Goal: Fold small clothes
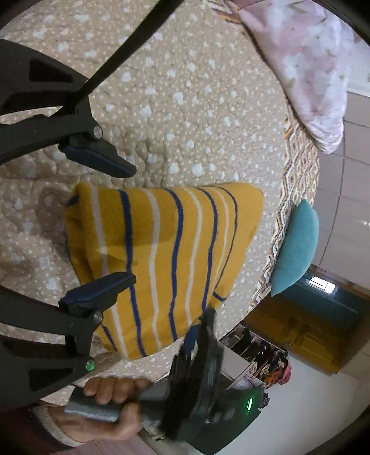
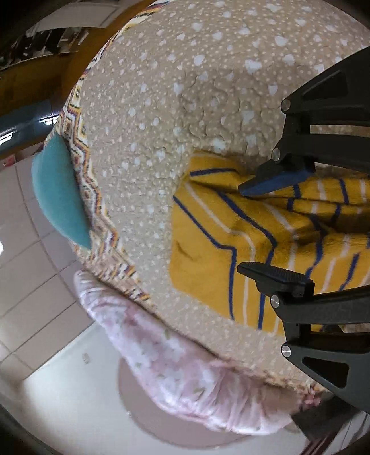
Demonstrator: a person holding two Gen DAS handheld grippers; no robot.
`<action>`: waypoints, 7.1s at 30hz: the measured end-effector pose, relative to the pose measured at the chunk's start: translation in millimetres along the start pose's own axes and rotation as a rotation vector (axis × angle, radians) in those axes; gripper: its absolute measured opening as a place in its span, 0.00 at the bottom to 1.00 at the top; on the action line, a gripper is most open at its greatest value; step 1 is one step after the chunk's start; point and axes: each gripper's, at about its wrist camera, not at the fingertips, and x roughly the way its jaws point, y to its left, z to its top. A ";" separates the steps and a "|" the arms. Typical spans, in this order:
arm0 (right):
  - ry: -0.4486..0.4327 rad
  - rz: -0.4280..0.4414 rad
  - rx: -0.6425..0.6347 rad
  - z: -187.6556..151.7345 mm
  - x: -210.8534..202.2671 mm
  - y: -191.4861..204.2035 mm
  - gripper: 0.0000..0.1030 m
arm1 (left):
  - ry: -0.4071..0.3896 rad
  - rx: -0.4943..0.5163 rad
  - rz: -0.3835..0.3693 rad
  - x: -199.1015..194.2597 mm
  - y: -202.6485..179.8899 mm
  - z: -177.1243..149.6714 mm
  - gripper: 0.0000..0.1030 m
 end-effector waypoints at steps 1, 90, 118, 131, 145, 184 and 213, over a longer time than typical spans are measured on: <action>0.045 -0.036 0.011 0.8 14.0 -0.8 0.52 | -0.003 0.011 0.011 -0.3 -0.4 -0.1 0.67; 0.176 0.228 0.143 -76.0 -10.8 -26.5 0.31 | 0.059 -0.041 0.018 42.2 23.8 -15.8 0.83; 0.111 -0.100 -0.002 2.5 23.0 15.2 0.32 | 0.036 -0.028 0.026 40.8 20.9 -18.9 0.87; 0.062 0.013 0.020 -103.5 -31.4 -0.6 0.28 | 0.027 -0.002 0.057 43.1 16.5 -21.8 0.90; 0.024 0.159 0.016 -82.8 -4.1 17.2 0.29 | 0.045 0.020 0.084 48.1 10.1 -21.4 1.00; -0.078 0.343 0.116 -162.6 -41.0 -55.4 0.28 | -0.014 0.013 0.176 -17.3 25.0 -31.4 0.86; -0.086 -0.282 -0.068 -247.9 -127.8 -14.2 0.63 | -0.070 0.066 0.159 -100.7 -59.3 -109.5 1.00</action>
